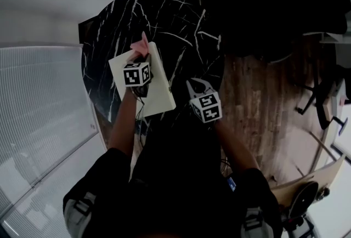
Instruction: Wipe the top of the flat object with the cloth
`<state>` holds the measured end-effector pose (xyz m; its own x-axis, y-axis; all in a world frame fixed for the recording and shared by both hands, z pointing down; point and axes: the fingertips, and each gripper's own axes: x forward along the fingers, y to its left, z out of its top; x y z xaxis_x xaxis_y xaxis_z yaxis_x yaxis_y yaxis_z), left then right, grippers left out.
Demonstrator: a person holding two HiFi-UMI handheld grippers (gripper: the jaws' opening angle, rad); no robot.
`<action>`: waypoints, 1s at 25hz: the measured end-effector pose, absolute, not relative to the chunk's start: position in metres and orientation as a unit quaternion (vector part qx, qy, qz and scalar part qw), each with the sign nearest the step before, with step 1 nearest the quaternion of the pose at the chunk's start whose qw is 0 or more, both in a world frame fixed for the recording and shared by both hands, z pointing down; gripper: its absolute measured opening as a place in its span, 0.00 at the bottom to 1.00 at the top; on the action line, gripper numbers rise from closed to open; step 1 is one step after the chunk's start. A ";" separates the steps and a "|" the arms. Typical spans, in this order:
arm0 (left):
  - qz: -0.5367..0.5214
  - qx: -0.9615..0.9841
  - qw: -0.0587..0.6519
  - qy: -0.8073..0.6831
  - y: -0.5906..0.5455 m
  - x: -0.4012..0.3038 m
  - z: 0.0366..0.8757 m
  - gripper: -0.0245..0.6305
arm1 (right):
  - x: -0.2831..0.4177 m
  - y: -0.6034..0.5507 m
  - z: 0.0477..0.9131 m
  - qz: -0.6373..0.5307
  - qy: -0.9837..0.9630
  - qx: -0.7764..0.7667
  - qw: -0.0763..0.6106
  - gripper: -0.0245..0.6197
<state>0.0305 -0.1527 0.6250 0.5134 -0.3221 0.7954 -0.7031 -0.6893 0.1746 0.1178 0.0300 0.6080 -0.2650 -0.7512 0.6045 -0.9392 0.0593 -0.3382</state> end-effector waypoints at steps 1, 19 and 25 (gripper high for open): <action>0.386 0.834 0.247 -0.306 -0.151 0.033 0.625 0.07 | 0.119 0.030 0.607 0.348 -0.716 0.590 0.134 0.03; 0.401 0.824 0.254 -0.310 -0.130 0.064 0.628 0.07 | 0.156 0.040 0.602 0.344 -0.729 0.578 0.126 0.03; 0.400 0.817 0.259 -0.326 -0.135 0.069 0.625 0.07 | 0.173 0.041 0.602 0.341 -0.734 0.574 0.123 0.03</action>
<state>0.0691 -0.1346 0.6251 0.4681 -0.3250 0.8217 -0.7394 -0.6533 0.1628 0.1732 0.0413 0.6017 -0.3099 -0.7585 0.5733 -0.9270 0.1072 -0.3593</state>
